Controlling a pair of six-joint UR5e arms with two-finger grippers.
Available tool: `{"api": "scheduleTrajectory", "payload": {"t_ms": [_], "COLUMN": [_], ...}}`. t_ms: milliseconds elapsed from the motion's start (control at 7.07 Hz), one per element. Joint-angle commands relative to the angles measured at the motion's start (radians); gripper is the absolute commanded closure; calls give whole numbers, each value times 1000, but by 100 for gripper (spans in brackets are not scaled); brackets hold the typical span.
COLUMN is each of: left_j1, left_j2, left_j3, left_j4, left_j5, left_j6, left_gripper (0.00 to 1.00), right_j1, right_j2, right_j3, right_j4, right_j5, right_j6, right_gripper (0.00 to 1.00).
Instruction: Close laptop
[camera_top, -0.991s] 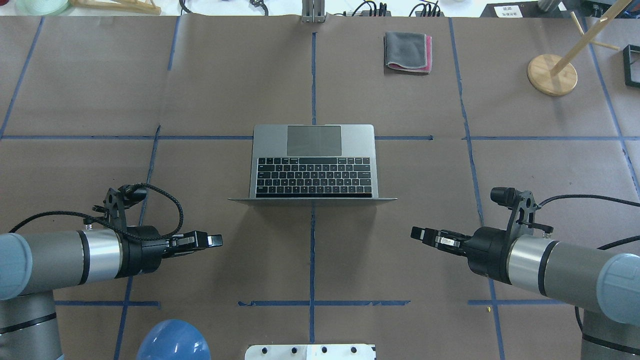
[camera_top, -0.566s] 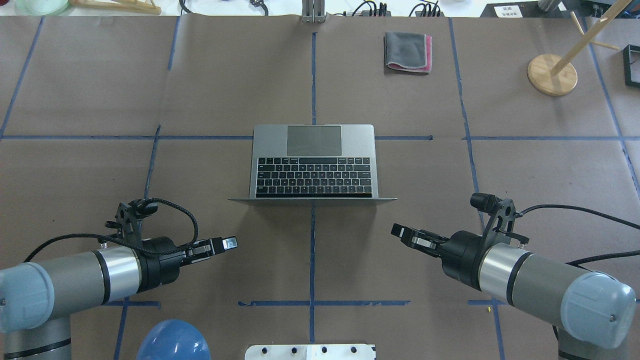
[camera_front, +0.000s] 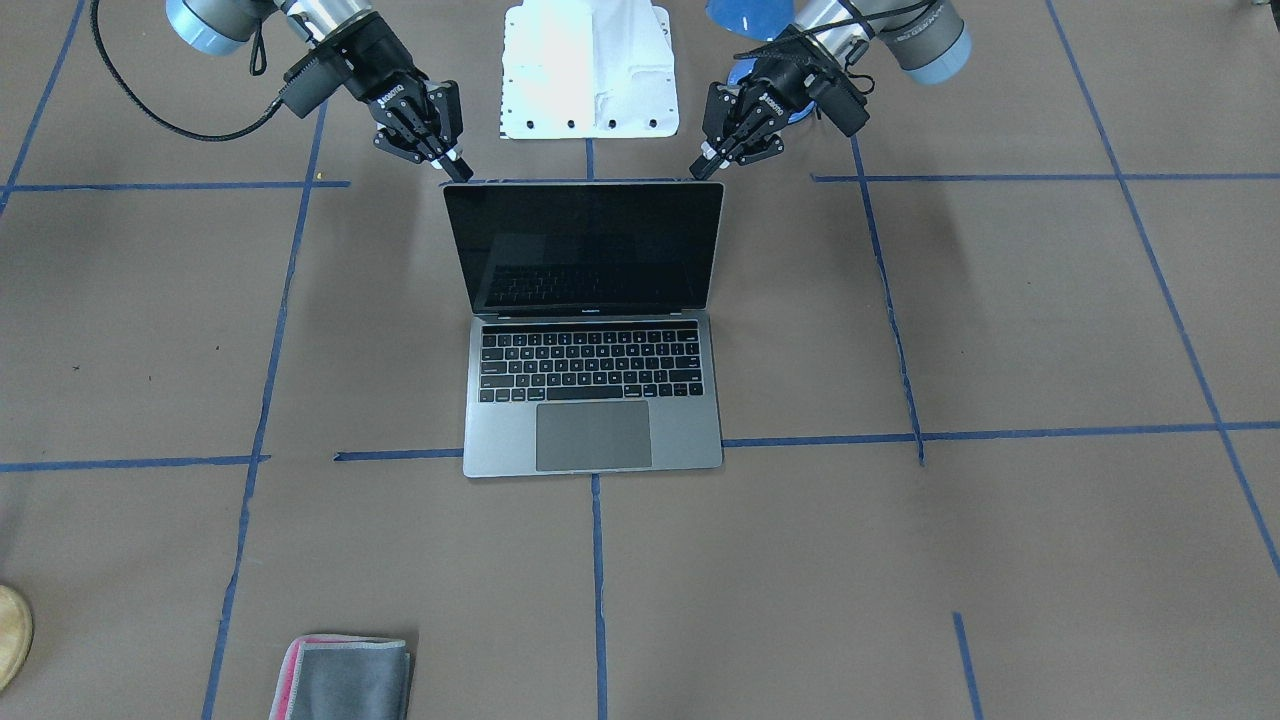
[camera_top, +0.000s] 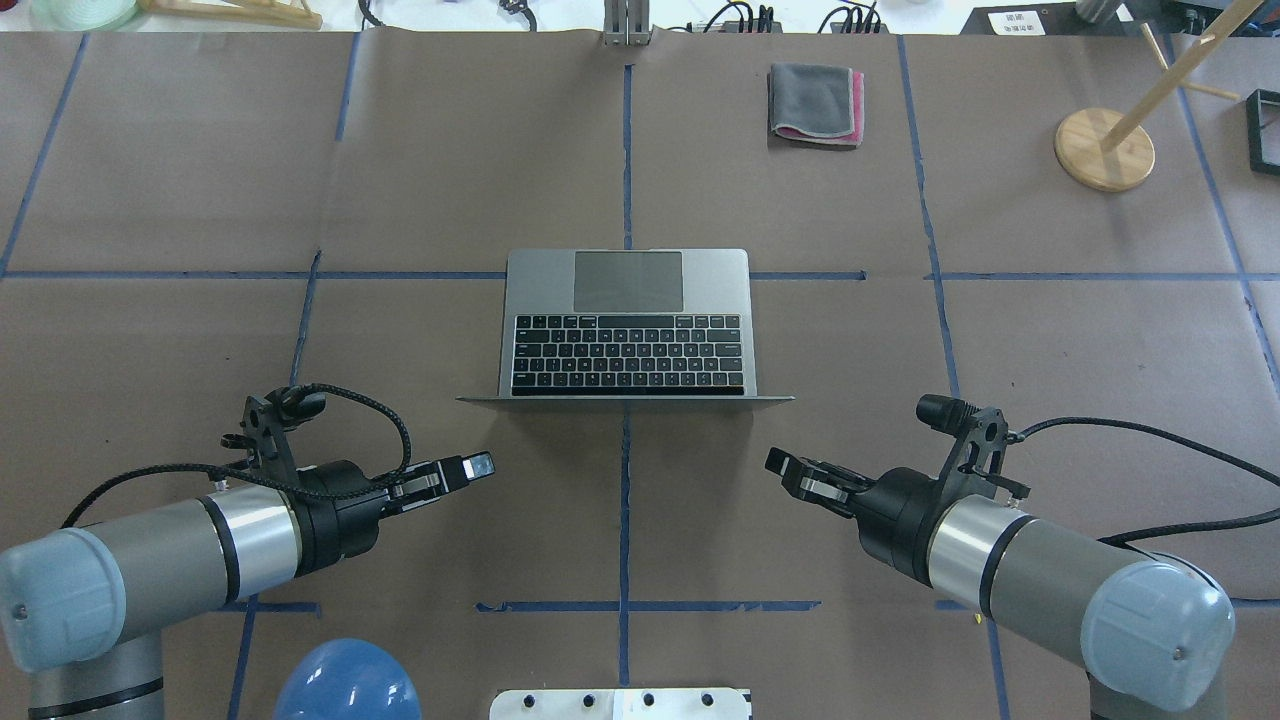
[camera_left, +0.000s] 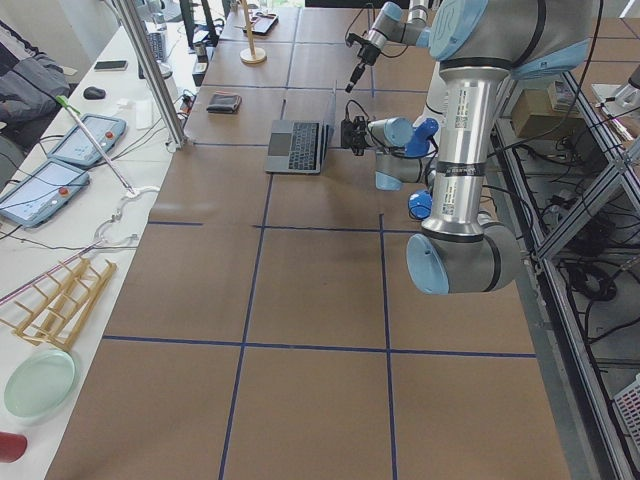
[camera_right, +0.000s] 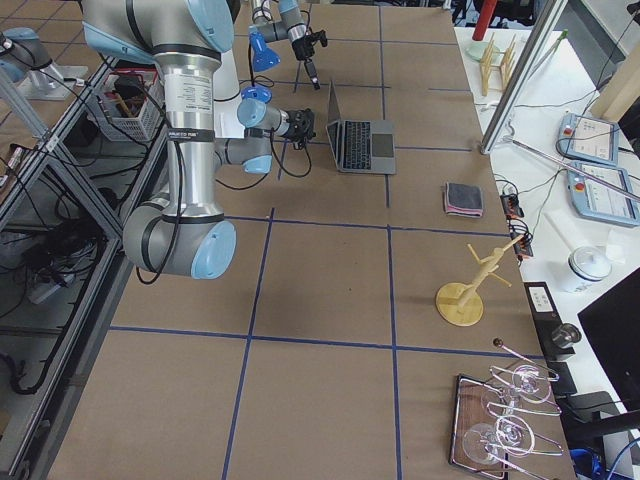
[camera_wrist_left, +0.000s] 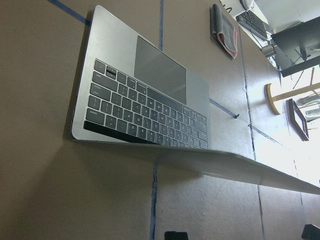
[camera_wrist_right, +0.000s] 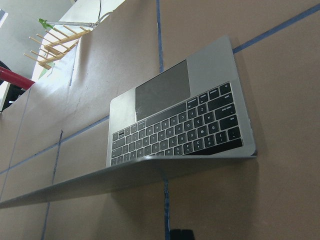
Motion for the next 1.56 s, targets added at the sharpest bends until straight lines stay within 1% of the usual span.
{"api": "scheduleTrajectory", "payload": {"t_ms": [0,142,566,708,849,991,1415], "left_j1": [-2,-2,-21,-31,-40,-55,-109], "left_j2": [-20,-41,-44,-56,-63,-63,-73], "left_j3": [-40,-65,-59,-59,-59,-56,-51], "left_j4": [75,153,177,209,229,231,252], "left_j5": [2,2,2,1,-1,-3,-7], "left_j6": [0,1,4,4,6,7,8], "left_gripper": [100,100,100,100,100,100,100], "right_j1": [0,1,14,26,37,42,91], "right_j2": [3,3,5,29,96,127,129], "right_j3": [-6,-6,-6,-6,-6,-6,-17], "right_j4": [-1,-1,-4,-39,-112,-142,-142], "right_j5": [-1,-1,1,2,4,4,10], "right_j6": [0,-2,-3,-3,-5,-5,-6], "right_gripper": [100,100,100,100,100,100,100]}}
